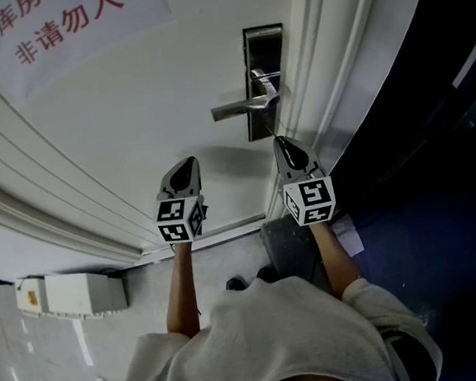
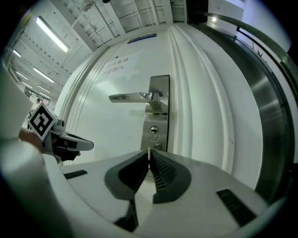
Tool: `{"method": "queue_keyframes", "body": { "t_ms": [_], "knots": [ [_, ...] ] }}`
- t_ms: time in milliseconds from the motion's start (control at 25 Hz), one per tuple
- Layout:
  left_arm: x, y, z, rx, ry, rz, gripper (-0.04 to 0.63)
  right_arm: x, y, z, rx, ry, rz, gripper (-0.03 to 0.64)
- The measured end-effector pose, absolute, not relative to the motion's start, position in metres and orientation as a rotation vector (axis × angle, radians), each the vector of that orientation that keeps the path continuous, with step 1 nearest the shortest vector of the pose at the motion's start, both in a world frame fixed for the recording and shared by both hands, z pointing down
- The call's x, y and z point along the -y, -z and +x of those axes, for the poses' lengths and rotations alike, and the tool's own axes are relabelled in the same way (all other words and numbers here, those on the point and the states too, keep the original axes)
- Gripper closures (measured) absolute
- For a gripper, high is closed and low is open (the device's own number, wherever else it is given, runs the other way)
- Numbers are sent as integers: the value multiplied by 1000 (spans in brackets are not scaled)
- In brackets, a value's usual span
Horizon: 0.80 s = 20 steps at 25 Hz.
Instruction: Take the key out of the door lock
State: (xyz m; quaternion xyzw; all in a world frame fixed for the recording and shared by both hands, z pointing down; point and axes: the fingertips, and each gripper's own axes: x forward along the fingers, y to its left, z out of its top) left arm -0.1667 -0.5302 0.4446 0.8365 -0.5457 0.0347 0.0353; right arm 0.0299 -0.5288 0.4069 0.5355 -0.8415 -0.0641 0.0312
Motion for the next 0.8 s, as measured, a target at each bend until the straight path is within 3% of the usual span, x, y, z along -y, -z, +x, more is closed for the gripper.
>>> {"method": "queue_keyframes", "body": {
  "t_ms": [800],
  "knots": [
    [531, -441, -164, 1672, -104, 2584, 577, 530, -405, 26, 2595, 205, 1643, 588]
  ]
}}
